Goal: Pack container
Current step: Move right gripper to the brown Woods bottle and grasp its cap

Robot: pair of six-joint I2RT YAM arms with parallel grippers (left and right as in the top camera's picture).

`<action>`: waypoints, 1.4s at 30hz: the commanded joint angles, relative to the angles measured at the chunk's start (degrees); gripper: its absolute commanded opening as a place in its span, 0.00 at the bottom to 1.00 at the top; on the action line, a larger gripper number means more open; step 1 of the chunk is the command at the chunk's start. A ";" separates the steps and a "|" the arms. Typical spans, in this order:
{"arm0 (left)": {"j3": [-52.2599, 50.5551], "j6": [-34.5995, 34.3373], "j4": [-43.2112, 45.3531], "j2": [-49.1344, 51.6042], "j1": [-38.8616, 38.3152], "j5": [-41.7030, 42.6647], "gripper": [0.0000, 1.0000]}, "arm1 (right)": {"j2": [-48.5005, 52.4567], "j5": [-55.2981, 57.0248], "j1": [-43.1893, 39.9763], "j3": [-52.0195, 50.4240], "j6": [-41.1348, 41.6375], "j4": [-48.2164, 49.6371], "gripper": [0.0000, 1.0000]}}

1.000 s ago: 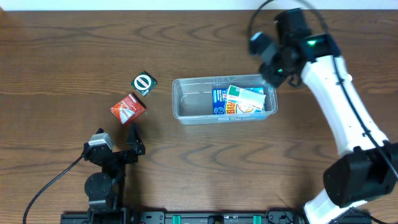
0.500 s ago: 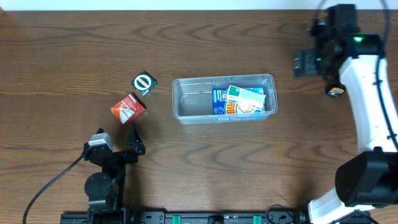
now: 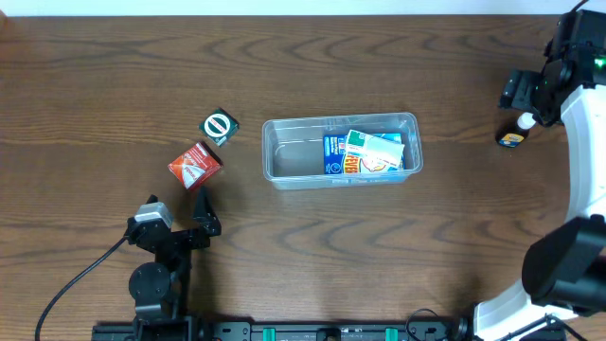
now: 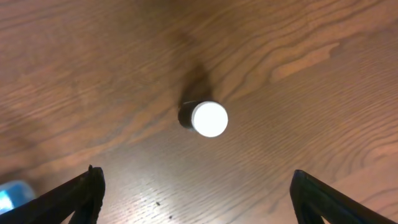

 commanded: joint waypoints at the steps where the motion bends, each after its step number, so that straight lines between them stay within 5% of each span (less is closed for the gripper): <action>1: -0.87 0.13 -1.97 0.07 0.28 0.66 0.98 | 3.48 0.55 -0.94 0.24 1.31 1.14 0.91; 21: -0.87 0.13 -1.97 0.07 0.28 0.66 0.98 | 13.81 -1.68 -2.86 0.24 1.36 5.55 0.76; 33: -0.87 0.13 -1.97 0.07 0.28 0.66 0.98 | 14.27 -4.31 -4.39 0.20 1.33 6.56 0.53; 38: -0.87 0.13 -1.97 0.07 0.28 0.66 0.98 | 14.43 -4.31 -4.39 0.17 1.33 6.60 0.32; 42: -0.87 0.13 -1.97 0.07 0.28 0.66 0.98 | 14.53 -4.31 -4.39 0.15 1.36 6.36 0.25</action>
